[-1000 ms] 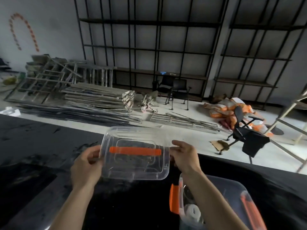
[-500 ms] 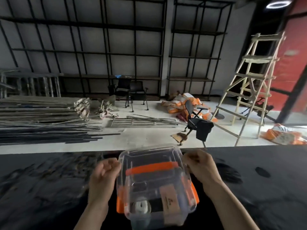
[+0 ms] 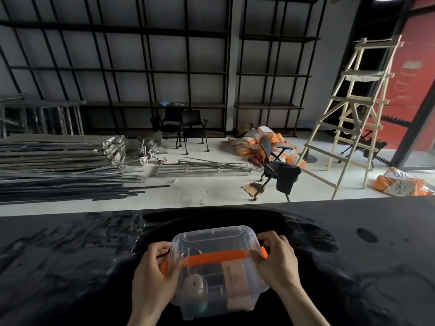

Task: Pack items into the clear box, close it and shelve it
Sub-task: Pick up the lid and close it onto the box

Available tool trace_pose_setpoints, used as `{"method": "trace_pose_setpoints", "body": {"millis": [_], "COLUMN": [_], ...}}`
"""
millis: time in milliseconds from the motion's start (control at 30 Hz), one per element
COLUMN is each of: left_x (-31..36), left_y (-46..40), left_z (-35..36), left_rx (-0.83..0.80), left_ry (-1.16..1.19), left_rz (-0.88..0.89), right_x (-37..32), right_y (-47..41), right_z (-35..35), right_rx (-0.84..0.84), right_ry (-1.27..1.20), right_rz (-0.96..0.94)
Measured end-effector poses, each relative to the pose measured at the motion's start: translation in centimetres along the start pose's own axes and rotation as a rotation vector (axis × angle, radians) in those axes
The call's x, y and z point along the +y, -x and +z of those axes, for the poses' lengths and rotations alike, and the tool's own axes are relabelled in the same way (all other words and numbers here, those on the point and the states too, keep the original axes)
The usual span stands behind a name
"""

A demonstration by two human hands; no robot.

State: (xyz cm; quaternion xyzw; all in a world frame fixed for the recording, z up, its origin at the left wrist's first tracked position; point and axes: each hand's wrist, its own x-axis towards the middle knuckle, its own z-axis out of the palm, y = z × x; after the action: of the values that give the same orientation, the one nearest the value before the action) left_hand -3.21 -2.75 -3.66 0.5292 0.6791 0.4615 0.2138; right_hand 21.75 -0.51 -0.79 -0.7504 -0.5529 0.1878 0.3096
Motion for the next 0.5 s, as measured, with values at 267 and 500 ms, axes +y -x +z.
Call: {"method": "trace_pose_setpoints", "body": {"millis": [267, 500], "left_x": [-1.0, 0.3], "left_y": [-0.9, -1.0], "left_z": [-0.3, -0.8], "left_rx": [-0.281, -0.240], "left_ry": [0.055, 0.034], "left_rz": [-0.536, -0.483], "right_x": [1.9, 2.1], "right_y": [-0.6, -1.0], "right_z": [-0.5, -0.5], "right_rx": [-0.360, -0.350], "right_ry": [-0.433, -0.460], "right_rz": [0.473, 0.437]}}
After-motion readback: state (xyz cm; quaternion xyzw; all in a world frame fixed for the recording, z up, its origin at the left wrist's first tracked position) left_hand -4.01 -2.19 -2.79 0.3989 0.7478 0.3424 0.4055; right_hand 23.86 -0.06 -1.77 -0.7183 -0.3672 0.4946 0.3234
